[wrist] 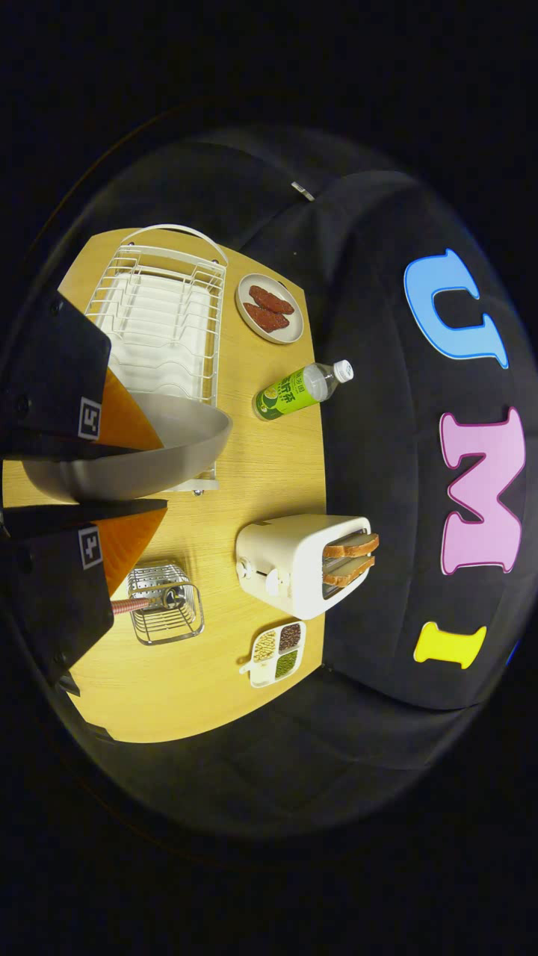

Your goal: Take the plate from the dish rack, then take the spoon from the basket and place it into the plate.

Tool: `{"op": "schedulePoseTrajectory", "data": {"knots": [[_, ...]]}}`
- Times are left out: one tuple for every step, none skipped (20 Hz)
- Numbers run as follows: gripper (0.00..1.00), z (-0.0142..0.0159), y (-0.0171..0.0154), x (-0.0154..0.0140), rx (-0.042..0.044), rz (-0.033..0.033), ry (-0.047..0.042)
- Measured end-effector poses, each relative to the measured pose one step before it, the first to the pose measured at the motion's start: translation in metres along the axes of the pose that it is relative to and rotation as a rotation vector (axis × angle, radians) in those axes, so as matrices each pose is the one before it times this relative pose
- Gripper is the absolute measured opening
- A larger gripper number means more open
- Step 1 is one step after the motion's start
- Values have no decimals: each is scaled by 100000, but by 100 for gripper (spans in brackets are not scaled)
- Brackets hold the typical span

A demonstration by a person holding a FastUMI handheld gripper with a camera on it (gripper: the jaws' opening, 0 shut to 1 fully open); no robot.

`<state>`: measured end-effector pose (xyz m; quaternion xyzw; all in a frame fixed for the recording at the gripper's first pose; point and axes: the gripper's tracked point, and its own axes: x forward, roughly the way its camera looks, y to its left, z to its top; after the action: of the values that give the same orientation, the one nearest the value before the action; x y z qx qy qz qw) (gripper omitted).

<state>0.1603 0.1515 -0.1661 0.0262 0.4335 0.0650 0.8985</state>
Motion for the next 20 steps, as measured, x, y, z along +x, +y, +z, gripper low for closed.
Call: {"op": "schedulePoseTrajectory", "data": {"knots": [[27,2,-437,-84,-267,161,-793],[27,-59,-178,-401,110,1313,-740],[26,-176,-38,-534,249,2231,-374],[26,-202,-141,-671,307,2266,11],[26,-115,-205,-612,512,2502,-482],[26,-187,-32,-810,280,2954,-651],[26,-185,-52,-1029,257,3072,-1068],[26,-81,-148,-919,365,2627,-1943],[26,-318,-243,-930,332,2177,-1523],[26,-593,-222,-957,278,2016,-323],[26,-779,-158,-998,635,2121,301],[26,-740,-205,-870,1013,1943,90],[26,-767,-400,-903,1431,1315,265],[26,-960,-515,-990,1581,1339,702],[26,-906,-499,-956,811,1485,803],[26,-847,-643,-776,213,1144,574],[26,-936,-853,-760,-332,451,611],[26,-842,-1005,-698,-147,-205,560],[26,-951,-1004,-562,375,88,767],[26,-915,-840,-503,873,545,835]]}}
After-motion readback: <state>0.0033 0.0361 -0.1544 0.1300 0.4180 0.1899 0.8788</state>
